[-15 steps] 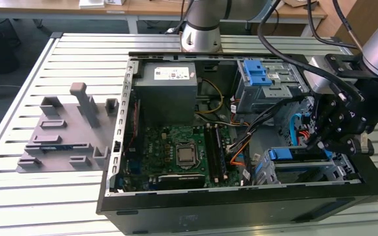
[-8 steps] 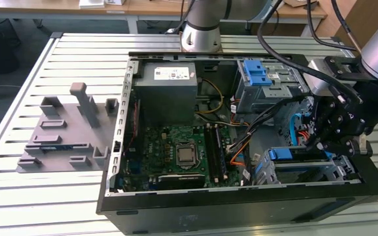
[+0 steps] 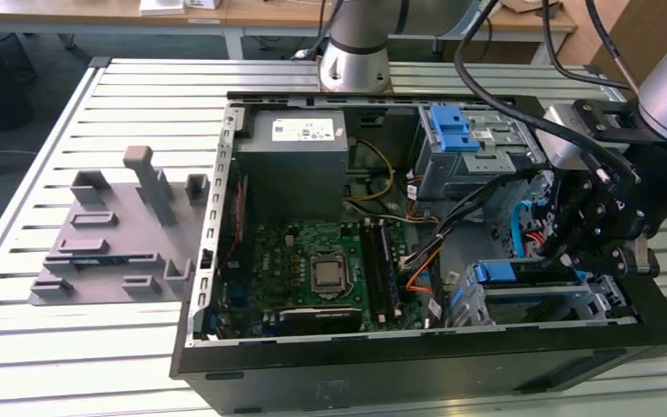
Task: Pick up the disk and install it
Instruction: 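Insert the first disk wire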
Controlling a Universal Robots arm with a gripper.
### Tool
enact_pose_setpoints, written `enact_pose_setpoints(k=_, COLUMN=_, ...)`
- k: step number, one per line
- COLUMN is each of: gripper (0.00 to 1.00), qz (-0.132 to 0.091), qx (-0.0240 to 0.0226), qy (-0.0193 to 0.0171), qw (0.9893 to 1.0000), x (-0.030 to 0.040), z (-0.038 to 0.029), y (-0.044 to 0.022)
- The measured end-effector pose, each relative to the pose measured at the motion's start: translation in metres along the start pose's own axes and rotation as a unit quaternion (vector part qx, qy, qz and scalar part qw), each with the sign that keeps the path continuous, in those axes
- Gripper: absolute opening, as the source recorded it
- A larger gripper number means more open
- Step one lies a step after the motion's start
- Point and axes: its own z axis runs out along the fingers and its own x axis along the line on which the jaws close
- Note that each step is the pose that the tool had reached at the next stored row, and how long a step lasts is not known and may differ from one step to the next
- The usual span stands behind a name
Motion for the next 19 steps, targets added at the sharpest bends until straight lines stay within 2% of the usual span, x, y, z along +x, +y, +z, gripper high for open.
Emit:
enact_pose_setpoints(k=1, gripper=0.17, qz=0.000, qx=-0.0001, qy=0.0000, qw=1.0000, x=0.0001, z=-0.0020, y=0.0001)
enact_pose_setpoints(k=2, gripper=0.24, qz=0.000, qx=-0.0001, qy=-0.0001, qw=1.0000, x=0.0001, z=-0.0045, y=0.0001)
enact_pose_setpoints(k=7, gripper=0.24, qz=0.000, qx=-0.0005, qy=-0.0030, qw=1.0000, x=0.0000, z=-0.0139, y=0.0004)
enact_pose_setpoints(k=10, gripper=0.22, qz=0.000, qx=-0.0006, qy=-0.0038, qw=1.0000, x=0.0000, z=-0.0143, y=0.0004)
enact_pose_setpoints(k=11, gripper=0.16, qz=0.000, qx=-0.0006, qy=-0.0038, qw=1.0000, x=0.0000, z=-0.0143, y=0.0004)
enact_pose_setpoints(k=12, gripper=0.16, qz=0.000, qx=-0.0006, qy=-0.0038, qw=1.0000, x=0.0000, z=-0.0144, y=0.0004)
enact_pose_setpoints(k=13, gripper=0.11, qz=0.000, qx=-0.0006, qy=-0.0038, qw=1.0000, x=0.0001, z=-0.0144, y=0.0004)
enact_pose_setpoints(k=19, gripper=0.11, qz=0.000, qx=-0.0007, qy=-0.0041, qw=1.0000, x=0.0000, z=-0.0144, y=0.0004)
